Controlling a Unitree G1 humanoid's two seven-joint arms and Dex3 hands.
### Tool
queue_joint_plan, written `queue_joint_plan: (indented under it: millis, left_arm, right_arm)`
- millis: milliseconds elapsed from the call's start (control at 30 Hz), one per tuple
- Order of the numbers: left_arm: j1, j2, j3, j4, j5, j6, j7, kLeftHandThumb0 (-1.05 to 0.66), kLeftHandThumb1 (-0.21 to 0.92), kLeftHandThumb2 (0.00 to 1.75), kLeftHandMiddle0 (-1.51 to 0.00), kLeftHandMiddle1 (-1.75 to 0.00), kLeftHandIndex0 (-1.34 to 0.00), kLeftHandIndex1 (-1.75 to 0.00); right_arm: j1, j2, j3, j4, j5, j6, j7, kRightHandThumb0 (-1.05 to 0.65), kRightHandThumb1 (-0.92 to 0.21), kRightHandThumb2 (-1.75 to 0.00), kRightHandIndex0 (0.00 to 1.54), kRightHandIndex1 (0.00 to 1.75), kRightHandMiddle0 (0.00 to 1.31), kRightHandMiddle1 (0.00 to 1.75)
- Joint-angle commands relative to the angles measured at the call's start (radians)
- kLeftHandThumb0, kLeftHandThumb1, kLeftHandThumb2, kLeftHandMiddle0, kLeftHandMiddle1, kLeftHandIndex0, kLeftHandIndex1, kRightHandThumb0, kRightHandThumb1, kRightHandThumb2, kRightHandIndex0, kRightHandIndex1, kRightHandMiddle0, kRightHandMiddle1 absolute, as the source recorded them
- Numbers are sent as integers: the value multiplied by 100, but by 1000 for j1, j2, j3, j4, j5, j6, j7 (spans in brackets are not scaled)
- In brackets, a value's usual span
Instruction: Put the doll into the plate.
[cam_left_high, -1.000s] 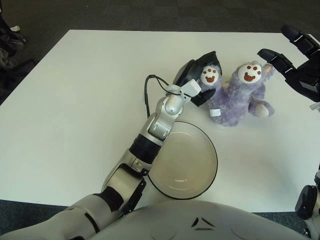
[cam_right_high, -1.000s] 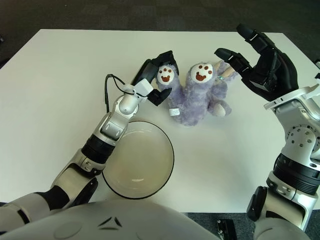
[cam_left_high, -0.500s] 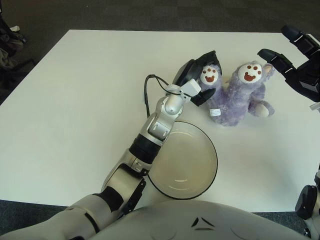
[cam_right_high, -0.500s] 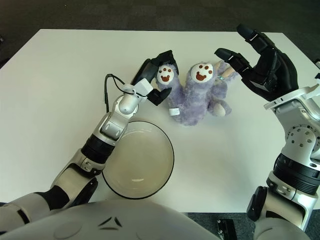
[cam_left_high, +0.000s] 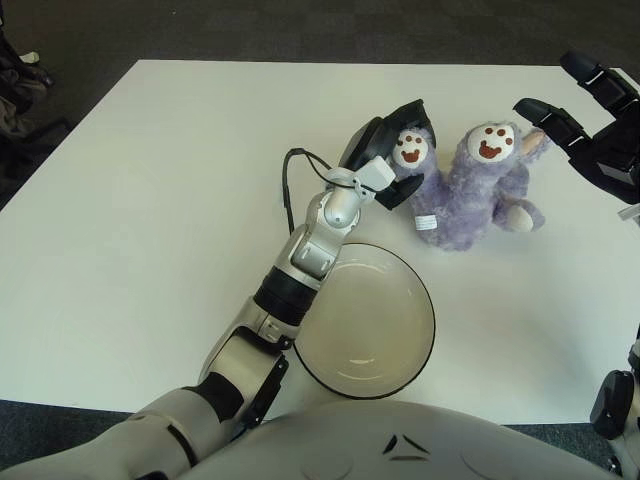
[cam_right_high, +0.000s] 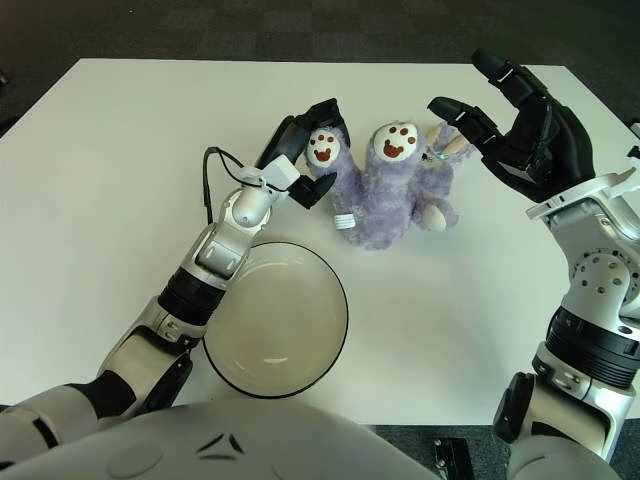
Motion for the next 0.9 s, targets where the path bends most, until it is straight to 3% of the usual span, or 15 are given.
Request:
queue_joint_plan:
  millis: [0, 300, 333, 367, 400, 433, 567, 667, 700, 833, 867]
  left_arm:
    - [6, 24, 18, -17, -6, -18, 0, 0, -6, 175, -90, -173, -67, -175]
    - [7, 60, 27, -7, 7, -60, 22, 0, -6, 175, -90, -173, -67, -175]
    - [5, 63, 28, -1, 5, -73, 25, 0, -6, 175, -90, -173, -67, -175]
    - [5, 68, 30, 4, 1, -85, 25, 0, -7, 175, -90, -172, -67, -175]
    - [4, 70, 31, 7, -2, -92, 24, 0, -7, 175, -90, -172, -68, -175]
    - [4, 73, 33, 8, -5, -96, 23, 0, -7, 175, -91, -172, -68, -175]
    - [-2, 80, 42, 21, -19, -107, 16, 0, -7, 175, -90, -172, -68, -175]
    - [-4, 84, 45, 24, -23, -111, 14, 0, -6, 175, -89, -173, -67, -175]
    - [-4, 85, 47, 24, -26, -110, 12, 0, -6, 175, -89, -173, -67, -175]
    - [-7, 93, 53, 23, -40, -107, -5, 0, -6, 175, -89, -174, -67, -175]
    - [-8, 94, 54, 23, -42, -106, -7, 0, -6, 175, -89, -174, -67, -175]
  right_arm:
    - [-7, 14, 11, -19, -2, -13, -17, -44, -57, -89, 19, 72, 0, 50]
    - [-11, 30, 35, -47, -2, -12, -53, -44, -57, -90, 19, 72, 0, 50]
    - [-11, -60, 265, 15, -381, -202, -112, -44, -57, -90, 19, 72, 0, 50]
    - [-12, -127, 440, 62, -665, -342, -158, -54, -51, -88, 19, 71, 0, 54]
    - [-13, -170, 556, 95, -858, -438, -187, -60, -46, -87, 19, 70, 0, 57]
    - [-14, -190, 615, 113, -958, -487, -203, -62, -45, -87, 19, 70, 0, 58]
    - [-34, -173, 623, 136, -979, -512, -189, -77, -42, -80, 19, 79, 0, 63]
    - [-40, -162, 627, 146, -1005, -526, -197, -85, -46, -72, 18, 124, 0, 67]
    - [-42, -160, 630, 150, -1018, -531, -203, -86, -46, -71, 18, 128, 0, 67]
    - [-60, -161, 656, 177, -1104, -542, -248, -93, -49, -66, 36, 156, 0, 67]
    - [-62, -161, 660, 182, -1119, -543, -253, -94, -50, -65, 50, 163, 0, 68]
